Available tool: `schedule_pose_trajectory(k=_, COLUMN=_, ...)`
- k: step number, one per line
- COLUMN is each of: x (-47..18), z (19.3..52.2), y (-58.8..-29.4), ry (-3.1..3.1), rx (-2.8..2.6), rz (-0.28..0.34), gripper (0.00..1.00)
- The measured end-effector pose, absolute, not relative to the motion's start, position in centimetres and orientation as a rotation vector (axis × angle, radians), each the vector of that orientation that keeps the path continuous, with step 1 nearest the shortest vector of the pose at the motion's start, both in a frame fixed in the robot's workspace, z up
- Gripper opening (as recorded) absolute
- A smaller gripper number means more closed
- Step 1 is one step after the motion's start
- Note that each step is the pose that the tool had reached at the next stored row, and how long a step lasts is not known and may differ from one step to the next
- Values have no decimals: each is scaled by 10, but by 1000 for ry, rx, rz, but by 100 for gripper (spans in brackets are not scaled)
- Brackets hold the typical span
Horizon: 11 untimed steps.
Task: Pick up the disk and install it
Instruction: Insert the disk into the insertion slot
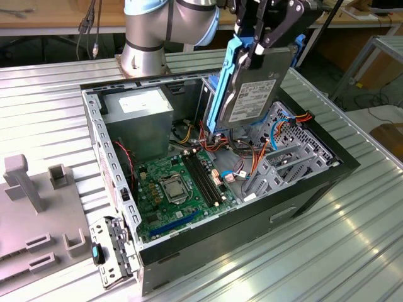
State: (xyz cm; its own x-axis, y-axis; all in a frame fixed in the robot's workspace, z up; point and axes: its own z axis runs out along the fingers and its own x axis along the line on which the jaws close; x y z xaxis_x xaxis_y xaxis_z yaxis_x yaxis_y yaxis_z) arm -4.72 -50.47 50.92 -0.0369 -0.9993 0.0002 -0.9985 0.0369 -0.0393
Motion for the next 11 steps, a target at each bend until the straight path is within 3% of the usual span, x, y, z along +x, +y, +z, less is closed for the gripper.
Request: schedule_pose_trajectory(k=11, x=-27, z=505, y=-527, ry=2242, rx=-2161, rz=-44, gripper=37)
